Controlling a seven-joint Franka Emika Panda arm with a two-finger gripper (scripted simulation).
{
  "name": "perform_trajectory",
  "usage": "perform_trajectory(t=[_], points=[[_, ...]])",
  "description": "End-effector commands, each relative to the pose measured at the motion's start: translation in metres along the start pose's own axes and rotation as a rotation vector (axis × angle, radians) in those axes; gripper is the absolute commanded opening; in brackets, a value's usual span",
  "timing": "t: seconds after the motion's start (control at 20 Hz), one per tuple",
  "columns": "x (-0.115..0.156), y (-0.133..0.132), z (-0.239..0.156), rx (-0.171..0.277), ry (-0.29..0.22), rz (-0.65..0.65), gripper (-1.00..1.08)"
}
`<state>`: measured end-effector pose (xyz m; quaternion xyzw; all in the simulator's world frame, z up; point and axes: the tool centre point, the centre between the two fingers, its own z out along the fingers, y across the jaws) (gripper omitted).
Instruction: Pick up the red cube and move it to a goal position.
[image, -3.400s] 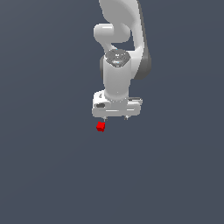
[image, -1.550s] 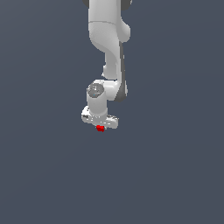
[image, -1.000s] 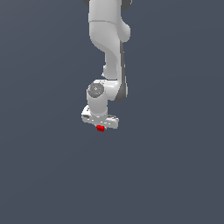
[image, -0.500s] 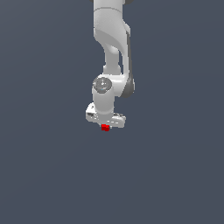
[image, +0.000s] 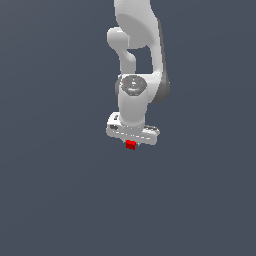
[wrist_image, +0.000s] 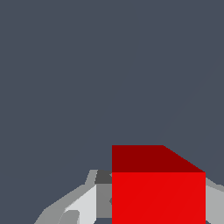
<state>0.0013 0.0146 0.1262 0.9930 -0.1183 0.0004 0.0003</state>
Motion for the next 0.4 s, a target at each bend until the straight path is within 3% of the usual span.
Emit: perform_trajectory(t=[0.0,0.35], points=[[0.004,-0.009,-0.01,-0.001,-0.001,0.001,-1.0],[0.008,-0.018,-0.021,0.0,-0.001,0.001,-1.0]])
